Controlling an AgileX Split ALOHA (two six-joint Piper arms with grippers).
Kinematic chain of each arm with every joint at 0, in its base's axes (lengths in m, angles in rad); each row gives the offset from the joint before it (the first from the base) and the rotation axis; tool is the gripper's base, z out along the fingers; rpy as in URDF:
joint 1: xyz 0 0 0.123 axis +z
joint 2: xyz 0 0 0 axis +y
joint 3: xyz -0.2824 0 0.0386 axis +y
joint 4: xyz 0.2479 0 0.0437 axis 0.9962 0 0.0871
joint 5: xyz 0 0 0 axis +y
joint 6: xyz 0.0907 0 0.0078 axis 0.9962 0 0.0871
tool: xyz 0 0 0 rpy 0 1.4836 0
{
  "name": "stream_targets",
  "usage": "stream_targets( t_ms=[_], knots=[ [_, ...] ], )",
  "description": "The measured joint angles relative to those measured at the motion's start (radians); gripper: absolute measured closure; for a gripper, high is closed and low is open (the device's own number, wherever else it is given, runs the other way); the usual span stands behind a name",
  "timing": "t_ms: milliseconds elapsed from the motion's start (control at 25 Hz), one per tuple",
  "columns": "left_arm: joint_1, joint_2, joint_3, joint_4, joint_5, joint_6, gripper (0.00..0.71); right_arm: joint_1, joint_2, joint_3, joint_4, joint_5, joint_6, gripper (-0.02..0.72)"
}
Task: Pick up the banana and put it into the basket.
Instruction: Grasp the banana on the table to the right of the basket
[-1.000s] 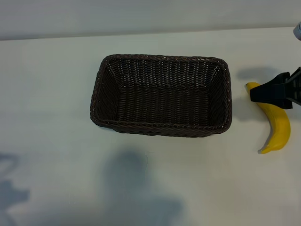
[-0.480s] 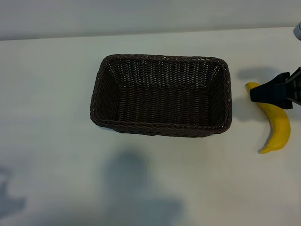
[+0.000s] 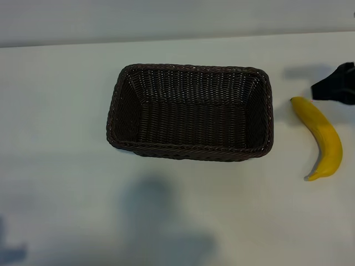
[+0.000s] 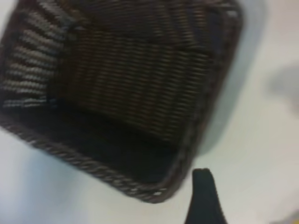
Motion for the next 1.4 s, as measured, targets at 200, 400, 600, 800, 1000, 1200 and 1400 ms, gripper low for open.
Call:
stream_targets(
  t_ms=[200,400,600,800,1000,1200,1400],
  knots=[
    [0.0,0.0,0.0,0.0,0.0,0.0,0.228,0.0,0.09,-0.096,-0.198,0.068,0.193,0.211],
    [0.0,0.0,0.0,0.0,0.0,0.0,0.228,0.003,0.16,-0.163,-0.306,0.141,0.292,0.211],
    [0.0,0.0,0.0,0.0,-0.001,0.0,0.228,0.078,0.193,-0.179,-0.372,0.147,0.335,0.211],
    [0.0,0.0,0.0,0.0,-0.001,0.0,0.228,0.173,0.219,-0.179,-0.557,0.121,0.494,0.211],
    [0.0,0.0,0.0,0.0,-0.001,0.0,0.228,0.194,0.259,-0.182,-0.671,0.097,0.61,0.211],
    [0.0,0.0,0.0,0.0,-0.001,0.001,0.228,0.194,0.314,-0.194,-0.671,0.06,0.623,0.211],
    [0.0,0.0,0.0,0.0,-0.001,0.001,0.228,0.194,0.383,-0.232,-0.647,0.038,0.624,0.211]
  ],
)
